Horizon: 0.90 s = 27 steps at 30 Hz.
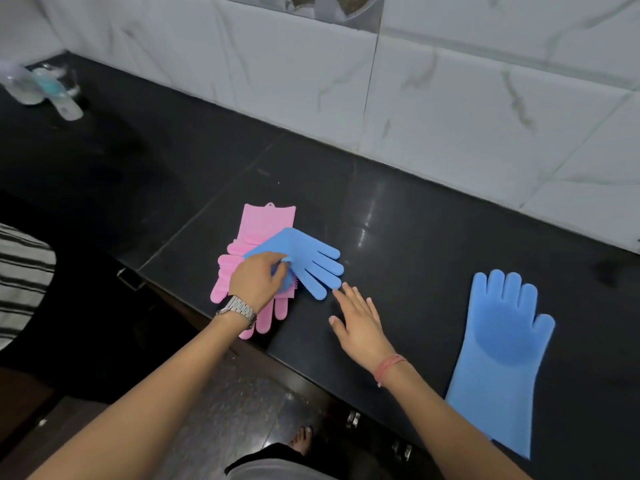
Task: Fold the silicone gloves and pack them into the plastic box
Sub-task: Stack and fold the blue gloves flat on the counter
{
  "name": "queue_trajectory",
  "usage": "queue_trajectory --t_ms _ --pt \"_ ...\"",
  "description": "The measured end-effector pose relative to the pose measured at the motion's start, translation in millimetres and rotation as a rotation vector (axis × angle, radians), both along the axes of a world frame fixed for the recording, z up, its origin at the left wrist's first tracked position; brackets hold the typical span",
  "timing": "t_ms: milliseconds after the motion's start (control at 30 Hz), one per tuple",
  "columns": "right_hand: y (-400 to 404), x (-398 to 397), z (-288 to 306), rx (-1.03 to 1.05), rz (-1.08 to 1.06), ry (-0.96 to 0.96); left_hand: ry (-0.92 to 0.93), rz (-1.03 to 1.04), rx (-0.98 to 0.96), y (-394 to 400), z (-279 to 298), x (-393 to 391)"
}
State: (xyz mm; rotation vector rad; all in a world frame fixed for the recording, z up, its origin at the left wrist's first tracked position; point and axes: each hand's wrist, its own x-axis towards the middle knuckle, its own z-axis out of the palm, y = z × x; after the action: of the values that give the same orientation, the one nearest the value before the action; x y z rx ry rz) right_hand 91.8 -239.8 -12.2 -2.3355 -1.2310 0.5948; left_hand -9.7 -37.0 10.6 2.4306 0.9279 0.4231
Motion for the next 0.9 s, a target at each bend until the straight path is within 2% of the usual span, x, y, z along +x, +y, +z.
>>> queue_trajectory --t_ms 167,367,433,567,667,767,900 --pt "-5 -16 13 0.074 0.016 0.221 -0.067 -0.088 0.072 -8 30 16" --pt "-15 -31 21 0.119 0.047 0.308 -0.195 -0.205 0.067 -38 58 37" --pt "-18 -34 22 0.172 -0.018 0.354 -0.225 -0.234 0.045 -50 63 42" --pt "-25 -30 27 0.346 -0.276 0.588 -0.243 -0.292 0.017 -78 74 48" --pt "-36 -24 34 0.451 -0.322 0.684 -0.243 -0.329 -0.030 -105 80 52" --pt "-50 -17 41 0.504 -0.398 0.663 -0.219 -0.419 -0.102 -141 84 53" --pt "-78 -7 45 0.603 -0.576 0.538 -0.201 -0.587 -0.152 -190 86 52"
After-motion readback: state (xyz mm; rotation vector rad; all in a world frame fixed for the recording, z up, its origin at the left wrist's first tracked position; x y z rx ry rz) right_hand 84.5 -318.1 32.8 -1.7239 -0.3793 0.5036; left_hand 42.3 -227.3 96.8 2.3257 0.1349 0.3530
